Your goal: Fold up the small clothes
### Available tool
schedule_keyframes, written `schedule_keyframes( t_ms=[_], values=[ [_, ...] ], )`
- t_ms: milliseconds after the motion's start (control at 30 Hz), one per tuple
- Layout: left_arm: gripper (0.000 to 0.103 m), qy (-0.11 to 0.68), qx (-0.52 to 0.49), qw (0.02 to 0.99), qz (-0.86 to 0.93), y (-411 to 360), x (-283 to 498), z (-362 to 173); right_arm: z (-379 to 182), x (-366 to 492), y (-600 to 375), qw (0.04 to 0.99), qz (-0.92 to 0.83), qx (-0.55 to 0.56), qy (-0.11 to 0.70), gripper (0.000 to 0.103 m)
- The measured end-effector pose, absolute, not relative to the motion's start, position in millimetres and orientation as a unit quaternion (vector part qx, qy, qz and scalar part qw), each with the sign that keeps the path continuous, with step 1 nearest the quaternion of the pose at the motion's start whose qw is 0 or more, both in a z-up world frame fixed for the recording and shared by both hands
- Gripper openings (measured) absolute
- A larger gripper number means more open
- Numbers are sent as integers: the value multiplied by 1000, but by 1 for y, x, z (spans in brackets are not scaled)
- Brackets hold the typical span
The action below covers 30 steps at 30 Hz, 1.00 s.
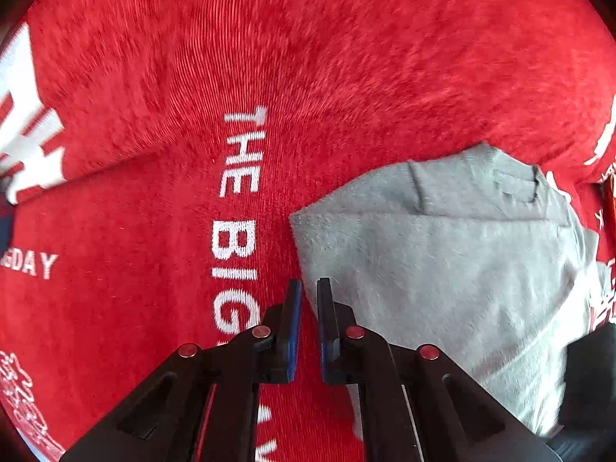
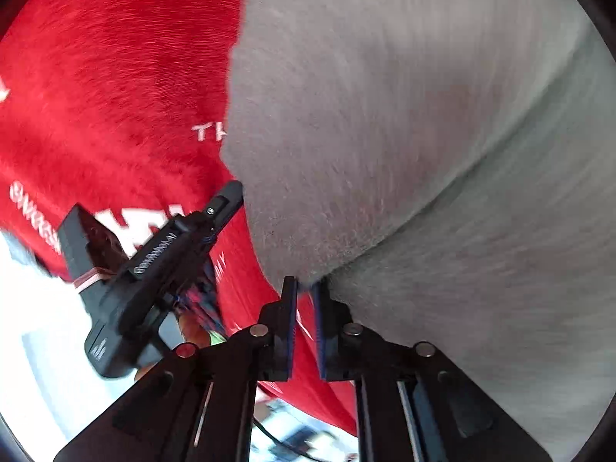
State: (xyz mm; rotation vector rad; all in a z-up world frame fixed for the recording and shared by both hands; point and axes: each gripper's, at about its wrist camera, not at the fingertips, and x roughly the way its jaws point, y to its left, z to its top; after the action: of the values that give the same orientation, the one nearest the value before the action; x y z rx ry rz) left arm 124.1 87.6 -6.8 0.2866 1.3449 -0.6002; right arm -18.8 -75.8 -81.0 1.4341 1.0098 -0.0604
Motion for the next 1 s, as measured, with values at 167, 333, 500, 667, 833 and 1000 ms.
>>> schedule_keyframes(
  t_ms=[167, 333, 500, 667, 833, 1000],
  values=[
    [9, 601, 117, 740, -279, 82, 107, 20, -37, -70, -176, 700, -161, 560, 413, 53],
    [9, 605, 125, 738, -272, 63, 90, -2, -44, -109, -256, 664, -257, 601, 365, 50],
    [9, 608, 144, 738, -255, 60, 83, -33, -34, -102, -266, 688, -245, 568, 380, 7],
    [9, 598, 164, 745, -247, 52, 75, -37, -55, -140, -275, 663, -260, 576, 401, 6],
    [9, 604, 183, 738, -238, 47, 65, -28, -37, -169, -277, 656, -269, 567, 420, 11],
    [9, 613, 186, 729, -240, 40, 45, -19, -28, -219, -278, 655, -265, 558, 435, 41]
  ],
)
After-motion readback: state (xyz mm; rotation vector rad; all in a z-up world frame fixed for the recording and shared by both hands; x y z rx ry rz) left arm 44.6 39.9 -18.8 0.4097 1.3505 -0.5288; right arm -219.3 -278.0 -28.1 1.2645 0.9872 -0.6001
